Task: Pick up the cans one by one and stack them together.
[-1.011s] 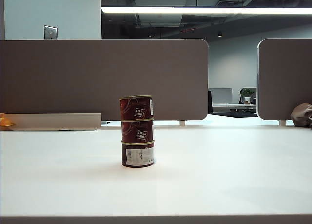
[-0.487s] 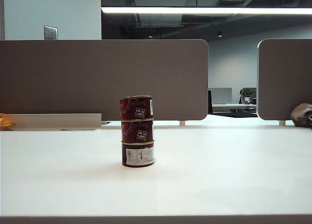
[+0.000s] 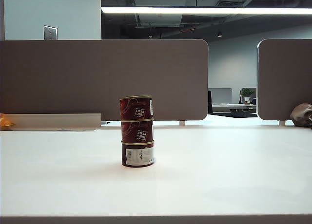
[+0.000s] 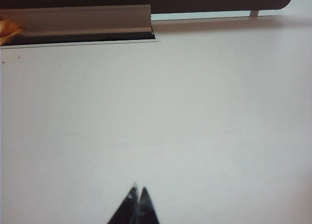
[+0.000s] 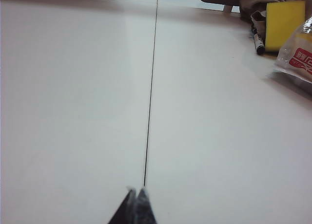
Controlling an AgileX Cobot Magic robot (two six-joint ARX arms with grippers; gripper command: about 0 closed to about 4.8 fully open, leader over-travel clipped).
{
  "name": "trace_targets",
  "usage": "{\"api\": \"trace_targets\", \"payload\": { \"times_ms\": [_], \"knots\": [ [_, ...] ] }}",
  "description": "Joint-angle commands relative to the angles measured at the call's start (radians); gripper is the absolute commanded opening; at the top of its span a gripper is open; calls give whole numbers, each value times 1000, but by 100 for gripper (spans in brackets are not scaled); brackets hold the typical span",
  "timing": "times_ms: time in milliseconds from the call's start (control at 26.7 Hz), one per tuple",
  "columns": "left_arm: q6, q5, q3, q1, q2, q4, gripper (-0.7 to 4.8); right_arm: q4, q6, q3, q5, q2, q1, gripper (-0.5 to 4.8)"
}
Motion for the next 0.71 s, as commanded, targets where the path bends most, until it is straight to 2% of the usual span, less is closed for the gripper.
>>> {"api": "trace_targets", "payload": {
  "times_ms": [37, 187, 712],
  "knots": [
    [0, -1, -2, 1, 1, 5, -4, 1, -5, -2, 7, 0, -1, -5],
    [0, -1, -2, 1, 1, 5, -4, 95, -5, -34, 8, -1, -1, -5],
    [0, -1, -2, 1, 1, 5, -5, 97, -5, -34, 7, -1, -1, -5]
  ]
}}
